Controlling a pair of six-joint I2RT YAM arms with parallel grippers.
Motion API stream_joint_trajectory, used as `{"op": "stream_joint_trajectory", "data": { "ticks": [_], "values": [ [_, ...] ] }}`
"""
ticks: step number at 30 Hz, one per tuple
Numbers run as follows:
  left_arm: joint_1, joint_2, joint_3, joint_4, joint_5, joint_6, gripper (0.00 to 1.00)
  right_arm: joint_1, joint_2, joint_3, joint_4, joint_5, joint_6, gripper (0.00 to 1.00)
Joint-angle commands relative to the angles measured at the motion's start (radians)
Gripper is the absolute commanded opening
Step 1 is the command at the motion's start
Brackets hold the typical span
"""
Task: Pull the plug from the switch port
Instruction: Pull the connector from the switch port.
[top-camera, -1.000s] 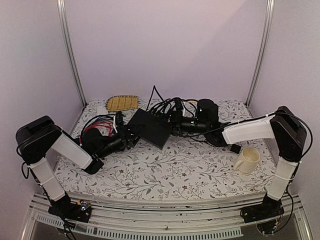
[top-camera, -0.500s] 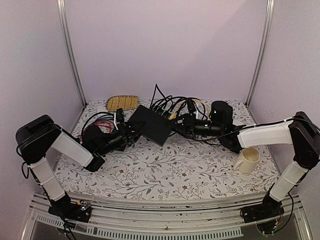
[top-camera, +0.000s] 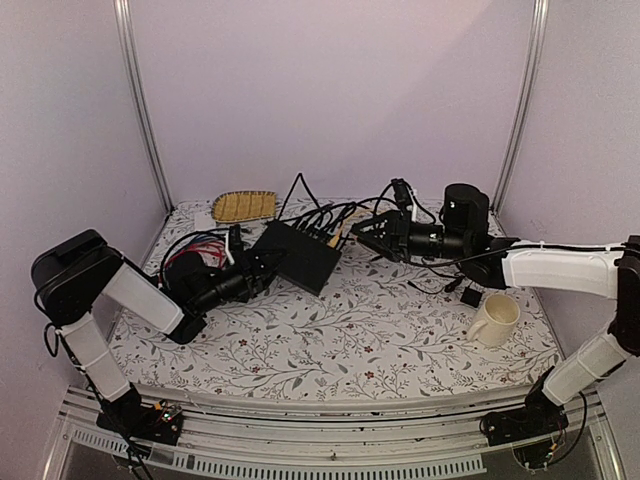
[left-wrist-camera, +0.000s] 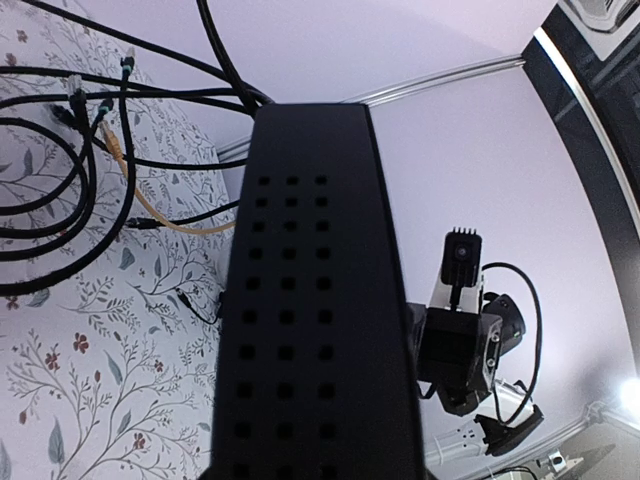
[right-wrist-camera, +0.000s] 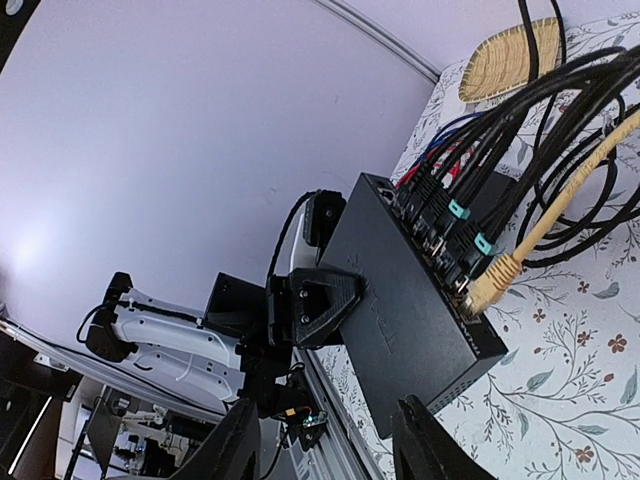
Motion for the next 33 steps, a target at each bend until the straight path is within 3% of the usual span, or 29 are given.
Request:
{"op": "stream_joint_trajectory", "data": {
  "ticks": [1, 21, 33],
  "values": [
    [0.011, -0.068, -0.020, 0.134, -0.005, 0.017, 0.00, -0.013, 0.032, 0.065, -0.104, 0.023, -0.027, 0.45],
    [0.011, -0.117, -0.058, 0.171, 0.063, 0.006, 0.00, -0.023, 0.194, 0.156, -0.136, -0.050, 0.017, 0.44],
    [0.009, -0.111, -0.027, 0.167, 0.088, 0.002, 0.00, -0.024, 0.252, 0.134, -0.037, -0.070, 0.036, 0.42]
  ]
}}
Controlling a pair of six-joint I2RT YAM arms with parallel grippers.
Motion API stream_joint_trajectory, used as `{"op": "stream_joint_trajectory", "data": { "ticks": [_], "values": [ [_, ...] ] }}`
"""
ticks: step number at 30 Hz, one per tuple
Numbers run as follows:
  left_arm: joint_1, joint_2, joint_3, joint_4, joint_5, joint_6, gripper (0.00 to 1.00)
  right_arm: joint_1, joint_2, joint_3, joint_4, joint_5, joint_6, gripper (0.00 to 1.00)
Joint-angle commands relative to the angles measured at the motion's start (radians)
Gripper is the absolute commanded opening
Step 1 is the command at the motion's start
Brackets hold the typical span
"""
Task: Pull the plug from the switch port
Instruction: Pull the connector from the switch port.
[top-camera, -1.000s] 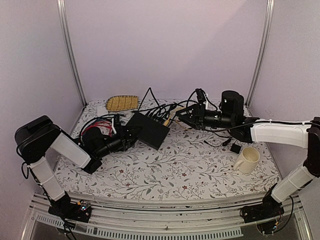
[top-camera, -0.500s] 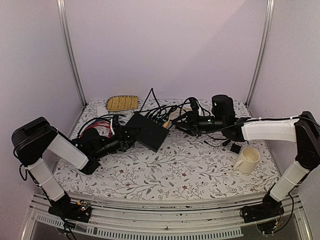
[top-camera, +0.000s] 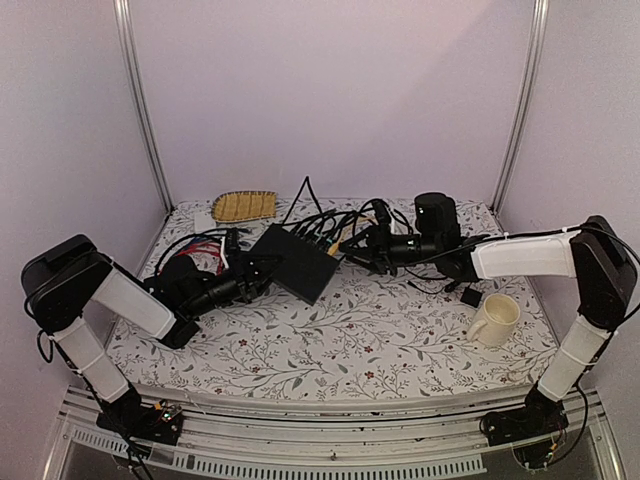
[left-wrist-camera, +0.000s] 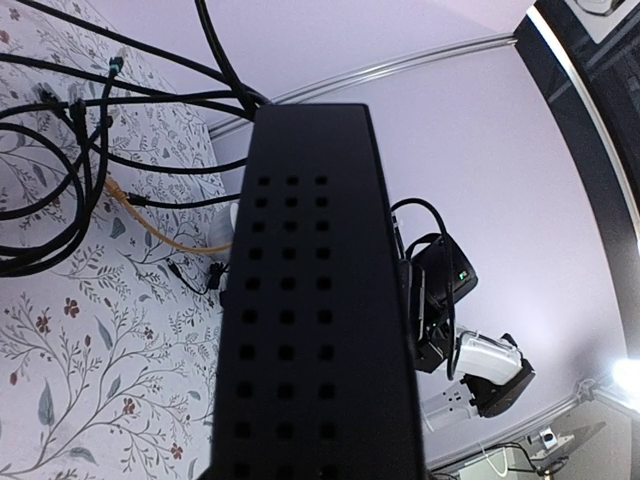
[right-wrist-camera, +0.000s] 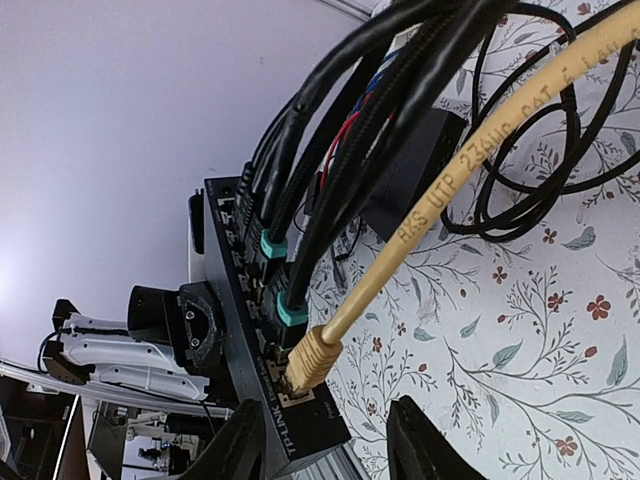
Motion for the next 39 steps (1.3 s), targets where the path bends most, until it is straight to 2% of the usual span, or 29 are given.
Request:
{"op": "stream_joint_trajectory", "data": {
  "ticks": [1, 27, 39],
  "values": [
    [0.006, -0.042, 0.046, 0.167, 0.030, 0.007, 0.00, -0.006, 0.029, 0.004, 0.076, -0.031, 0.007, 0.41],
    [-0.004, -0.003, 0.088, 0.168, 0.053, -0.002, 0.00, -0.008, 0.083, -0.031, 0.223, -0.099, 0.065, 0.36],
    [-0.007, 0.006, 0.095, 0.163, 0.056, -0.004, 0.00, -0.008, 0.096, -0.037, 0.285, -0.115, 0.095, 0.28]
  ]
}}
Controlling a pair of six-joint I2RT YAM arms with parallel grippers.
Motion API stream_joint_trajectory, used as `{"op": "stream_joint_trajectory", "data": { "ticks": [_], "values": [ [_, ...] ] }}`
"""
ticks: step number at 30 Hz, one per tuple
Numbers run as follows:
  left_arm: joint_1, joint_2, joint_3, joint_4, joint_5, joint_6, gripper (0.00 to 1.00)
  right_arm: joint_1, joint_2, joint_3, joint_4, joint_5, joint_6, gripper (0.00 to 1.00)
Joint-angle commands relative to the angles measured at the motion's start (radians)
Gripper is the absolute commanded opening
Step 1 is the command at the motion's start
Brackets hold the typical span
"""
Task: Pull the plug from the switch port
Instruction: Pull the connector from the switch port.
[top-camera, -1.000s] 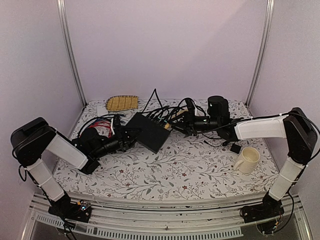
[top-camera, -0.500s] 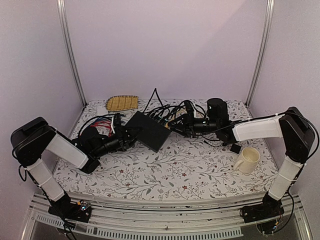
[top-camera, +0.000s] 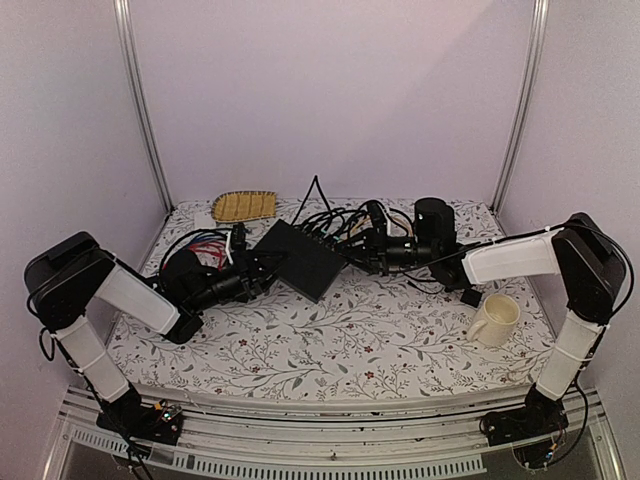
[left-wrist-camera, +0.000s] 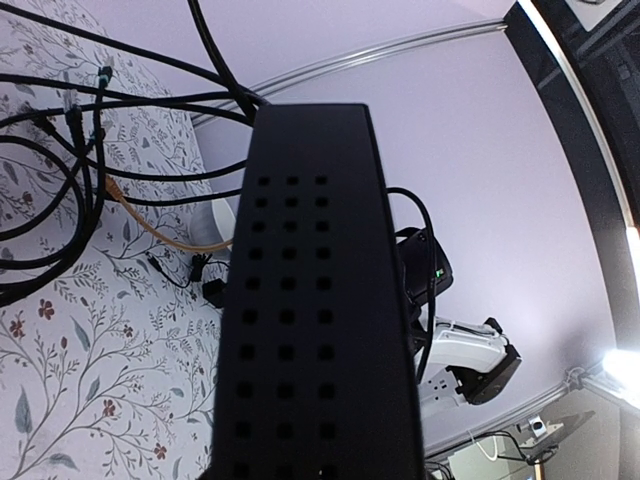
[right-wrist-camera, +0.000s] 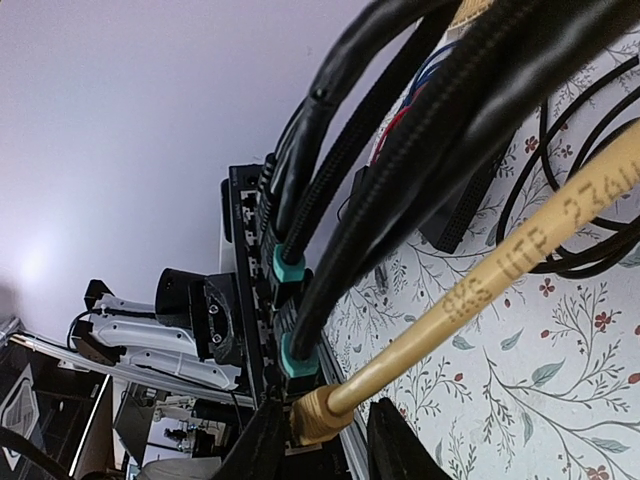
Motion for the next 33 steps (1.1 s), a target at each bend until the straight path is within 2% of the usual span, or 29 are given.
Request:
{"op": "stream_joint_trajectory", "data": {
  "ticks": [1, 10, 33],
  "values": [
    [-0.004, -0.014, 0.045, 0.167, 0.006, 0.014, 0.00, -0.006, 0.016, -0.010, 0.051, -0.023, 0.013, 0.27],
    [-0.004, -0.008, 0.045, 0.172, 0.005, 0.013, 0.00, -0.006, 0.026, -0.015, 0.096, -0.044, 0.041, 0.20],
    [-0.007, 0.012, 0.051, 0.181, 0.031, -0.004, 0.00, -0.006, 0.058, -0.030, 0.251, -0.093, 0.142, 0.18]
  ]
}}
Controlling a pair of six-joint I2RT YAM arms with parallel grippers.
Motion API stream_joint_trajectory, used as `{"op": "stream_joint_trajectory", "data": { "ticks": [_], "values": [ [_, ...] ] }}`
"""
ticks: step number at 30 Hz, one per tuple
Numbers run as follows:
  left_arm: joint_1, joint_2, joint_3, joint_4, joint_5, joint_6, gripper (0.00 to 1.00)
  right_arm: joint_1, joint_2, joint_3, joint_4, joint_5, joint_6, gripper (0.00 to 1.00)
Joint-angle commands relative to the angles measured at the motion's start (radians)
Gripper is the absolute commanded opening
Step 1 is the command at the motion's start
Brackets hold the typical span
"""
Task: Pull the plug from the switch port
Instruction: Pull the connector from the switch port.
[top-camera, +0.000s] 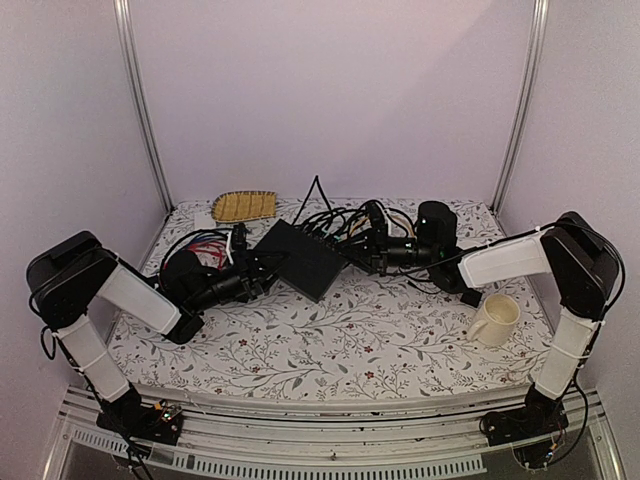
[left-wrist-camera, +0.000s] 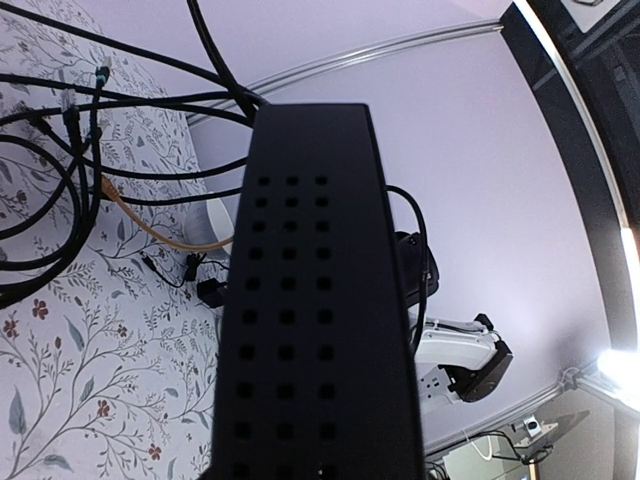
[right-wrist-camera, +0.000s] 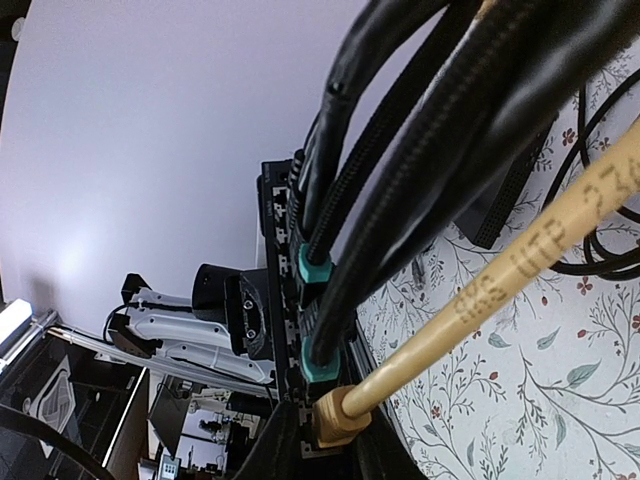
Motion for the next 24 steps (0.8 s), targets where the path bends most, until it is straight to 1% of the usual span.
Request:
{"op": "stream_joint_trajectory", "data": {
  "ticks": [1, 7, 16, 24],
  "values": [
    [-0.004, -0.003, 0.049, 0.158, 0.028, 0.010, 0.00, -0.001, 0.014, -0.008, 0.072, -0.024, 0.018, 0.16],
    [-0.006, 0.005, 0.051, 0.169, 0.029, 0.008, 0.00, 0.000, 0.023, -0.001, 0.059, -0.020, 0.031, 0.14],
    [-0.012, 0.016, 0.053, 0.176, 0.032, 0.011, 0.00, 0.005, 0.027, 0.000, 0.040, -0.008, 0.032, 0.04],
    [-0.016, 0.025, 0.042, 0.193, 0.023, 0.005, 0.00, 0.008, 0.019, -0.009, 0.040, 0.010, 0.027, 0.02]
  ]
}}
